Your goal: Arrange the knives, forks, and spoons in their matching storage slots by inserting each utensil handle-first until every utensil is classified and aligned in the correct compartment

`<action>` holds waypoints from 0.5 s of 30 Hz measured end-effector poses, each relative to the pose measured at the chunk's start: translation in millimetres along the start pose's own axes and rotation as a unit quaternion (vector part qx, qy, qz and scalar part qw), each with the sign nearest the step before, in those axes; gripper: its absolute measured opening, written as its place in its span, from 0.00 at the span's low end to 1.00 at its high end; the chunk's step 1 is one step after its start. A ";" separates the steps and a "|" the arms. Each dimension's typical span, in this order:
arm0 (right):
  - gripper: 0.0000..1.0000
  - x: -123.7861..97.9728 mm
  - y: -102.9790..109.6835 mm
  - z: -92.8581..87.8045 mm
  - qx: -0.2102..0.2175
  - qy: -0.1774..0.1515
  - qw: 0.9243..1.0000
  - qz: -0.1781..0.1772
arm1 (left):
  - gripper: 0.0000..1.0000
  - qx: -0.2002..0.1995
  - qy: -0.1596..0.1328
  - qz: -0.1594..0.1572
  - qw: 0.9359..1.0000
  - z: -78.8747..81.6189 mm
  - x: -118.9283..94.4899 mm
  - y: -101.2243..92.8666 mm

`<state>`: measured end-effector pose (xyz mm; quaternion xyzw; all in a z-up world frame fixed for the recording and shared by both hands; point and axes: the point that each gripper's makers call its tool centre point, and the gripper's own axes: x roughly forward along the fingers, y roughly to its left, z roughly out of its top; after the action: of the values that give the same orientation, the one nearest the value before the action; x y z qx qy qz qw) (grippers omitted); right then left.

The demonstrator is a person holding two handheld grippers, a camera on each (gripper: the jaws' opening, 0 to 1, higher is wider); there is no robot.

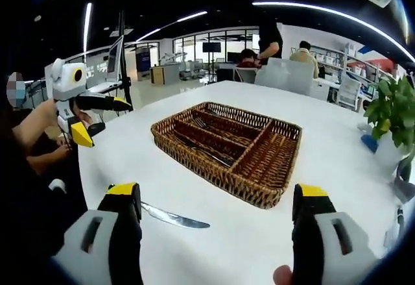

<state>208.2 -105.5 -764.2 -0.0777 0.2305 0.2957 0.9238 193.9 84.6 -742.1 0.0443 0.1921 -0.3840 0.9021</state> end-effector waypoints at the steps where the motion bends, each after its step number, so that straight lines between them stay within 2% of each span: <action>1: 0.99 0.0 0.0 -0.3 -0.002 0.001 1.000 0.001 | 1.00 0.001 0.001 0.000 1.000 -0.4 0.1 -0.2; 5: 0.98 -0.8 4.0 -4.9 -0.030 0.021 0.999 0.014 | 0.99 0.014 0.016 -0.014 1.000 -7.0 1.4 -6.7; 7: 0.98 -0.5 7.1 -9.6 -0.041 0.036 0.998 0.023 | 0.94 0.034 0.036 -0.037 0.998 -14.7 2.1 -17.0; 10: 0.94 -0.1 12.3 -17.2 -0.060 0.055 0.996 0.039 | 0.94 0.056 0.066 -0.054 0.995 -27.0 5.7 -28.9; 15: 0.89 -0.1 18.6 -25.1 -0.079 0.075 0.992 0.059 | 0.94 0.065 0.091 -0.085 0.990 -39.1 8.9 -45.6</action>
<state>187.8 -97.4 -786.4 -0.1582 0.2790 0.3604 0.8759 154.8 55.4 -778.4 0.1216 0.2510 -0.4651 0.8402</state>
